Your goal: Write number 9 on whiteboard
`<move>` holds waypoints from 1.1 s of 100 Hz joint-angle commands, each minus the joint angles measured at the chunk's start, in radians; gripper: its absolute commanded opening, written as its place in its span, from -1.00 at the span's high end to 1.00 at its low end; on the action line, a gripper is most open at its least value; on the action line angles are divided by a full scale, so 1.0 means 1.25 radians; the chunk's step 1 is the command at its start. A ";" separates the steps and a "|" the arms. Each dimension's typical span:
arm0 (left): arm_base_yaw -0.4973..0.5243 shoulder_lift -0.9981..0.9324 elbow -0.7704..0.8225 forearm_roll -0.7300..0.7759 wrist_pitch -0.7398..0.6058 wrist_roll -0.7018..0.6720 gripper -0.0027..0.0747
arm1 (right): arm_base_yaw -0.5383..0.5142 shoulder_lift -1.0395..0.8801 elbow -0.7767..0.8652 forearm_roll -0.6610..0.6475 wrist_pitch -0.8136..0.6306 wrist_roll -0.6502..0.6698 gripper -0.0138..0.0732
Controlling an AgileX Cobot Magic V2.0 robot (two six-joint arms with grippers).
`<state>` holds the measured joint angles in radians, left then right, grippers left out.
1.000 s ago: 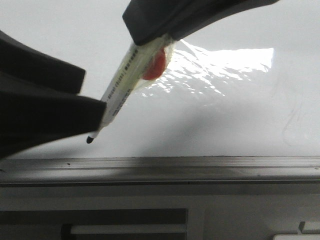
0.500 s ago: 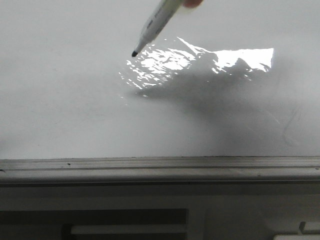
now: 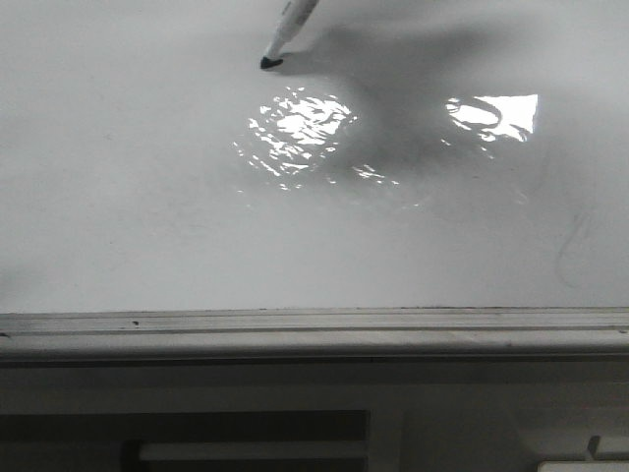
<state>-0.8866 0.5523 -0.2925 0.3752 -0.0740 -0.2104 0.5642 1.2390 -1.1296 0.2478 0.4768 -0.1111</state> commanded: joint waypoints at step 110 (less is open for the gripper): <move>-0.003 0.023 -0.022 -0.007 -0.054 -0.010 -0.07 | 0.088 -0.034 0.064 0.007 0.056 0.009 0.84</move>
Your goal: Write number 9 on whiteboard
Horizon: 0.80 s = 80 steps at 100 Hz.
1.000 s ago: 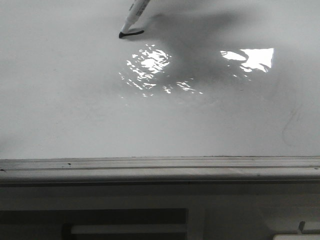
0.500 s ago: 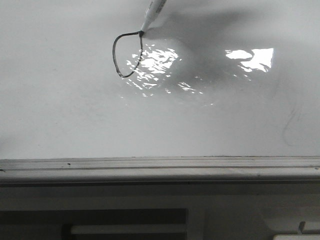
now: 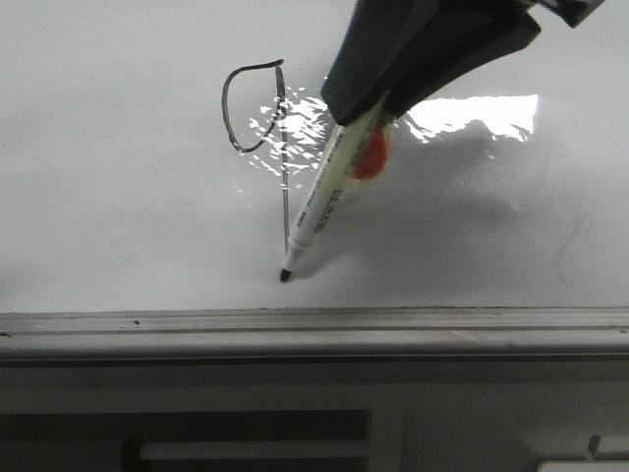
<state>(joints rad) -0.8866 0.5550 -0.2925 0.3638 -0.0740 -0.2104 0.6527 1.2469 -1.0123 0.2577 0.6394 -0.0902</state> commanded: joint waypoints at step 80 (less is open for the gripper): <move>-0.031 0.390 -0.025 -0.027 -0.373 0.010 0.03 | 0.145 -0.053 -0.041 0.070 -0.070 0.086 0.84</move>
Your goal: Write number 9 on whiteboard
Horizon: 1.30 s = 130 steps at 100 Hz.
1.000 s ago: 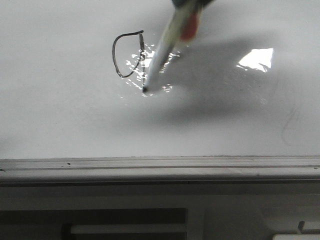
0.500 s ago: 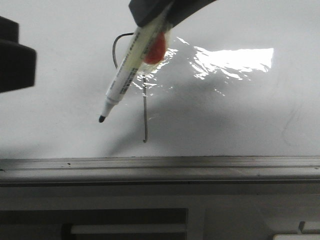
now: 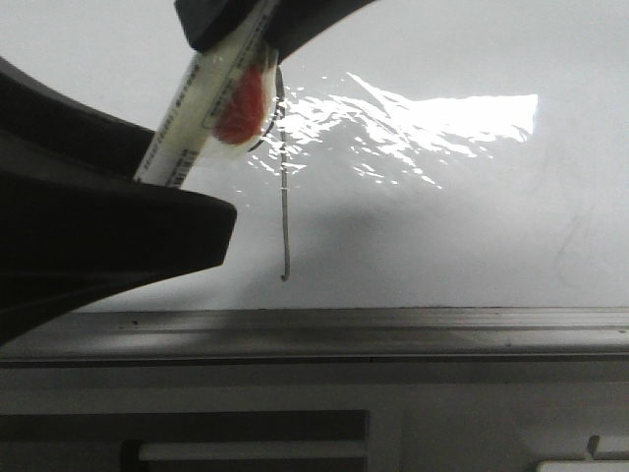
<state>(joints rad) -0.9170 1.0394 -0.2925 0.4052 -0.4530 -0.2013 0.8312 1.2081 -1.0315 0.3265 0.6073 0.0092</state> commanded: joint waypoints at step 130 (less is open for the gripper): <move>-0.006 0.002 -0.024 -0.667 0.013 -0.003 0.98 | 0.003 0.003 -0.026 -0.025 0.009 0.006 -0.24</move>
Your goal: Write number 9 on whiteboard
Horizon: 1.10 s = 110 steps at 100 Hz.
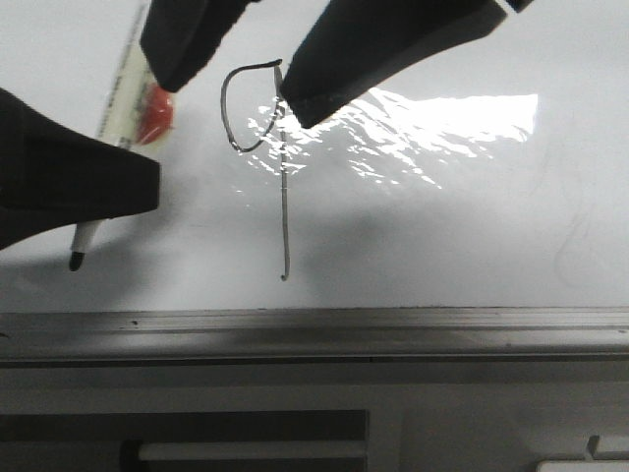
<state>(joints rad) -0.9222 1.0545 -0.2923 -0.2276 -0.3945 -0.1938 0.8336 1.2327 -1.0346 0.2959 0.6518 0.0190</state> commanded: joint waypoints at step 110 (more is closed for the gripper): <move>0.040 -0.010 -0.023 -0.299 -0.049 0.122 0.20 | 0.001 -0.017 -0.024 -0.001 0.016 -0.001 -0.24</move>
<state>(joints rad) -0.8760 1.0545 -0.2923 -0.6052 -0.3866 -0.0481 0.8336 1.2327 -1.0346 0.2890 0.7107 0.0190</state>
